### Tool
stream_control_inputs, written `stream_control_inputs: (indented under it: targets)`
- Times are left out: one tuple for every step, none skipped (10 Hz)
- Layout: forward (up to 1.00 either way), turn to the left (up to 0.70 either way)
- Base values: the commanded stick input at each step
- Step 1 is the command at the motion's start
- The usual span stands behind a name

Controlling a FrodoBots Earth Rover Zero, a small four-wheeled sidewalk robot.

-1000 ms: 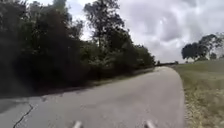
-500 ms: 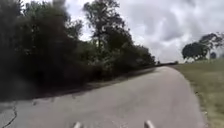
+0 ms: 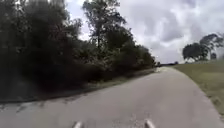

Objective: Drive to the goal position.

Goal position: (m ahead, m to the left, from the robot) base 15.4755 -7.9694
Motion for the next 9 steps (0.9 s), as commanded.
stream_control_inputs:
  targets:
    - [0.70, -0.35]
    - [0.70, -0.35]
    - [0.70, -0.35]
    - [0.70, -0.35]
    - [0.68, -0.34]
    - [0.68, -0.34]
    - [0.67, -0.33]
    - [0.66, -0.33]
    - [0.66, -0.33]
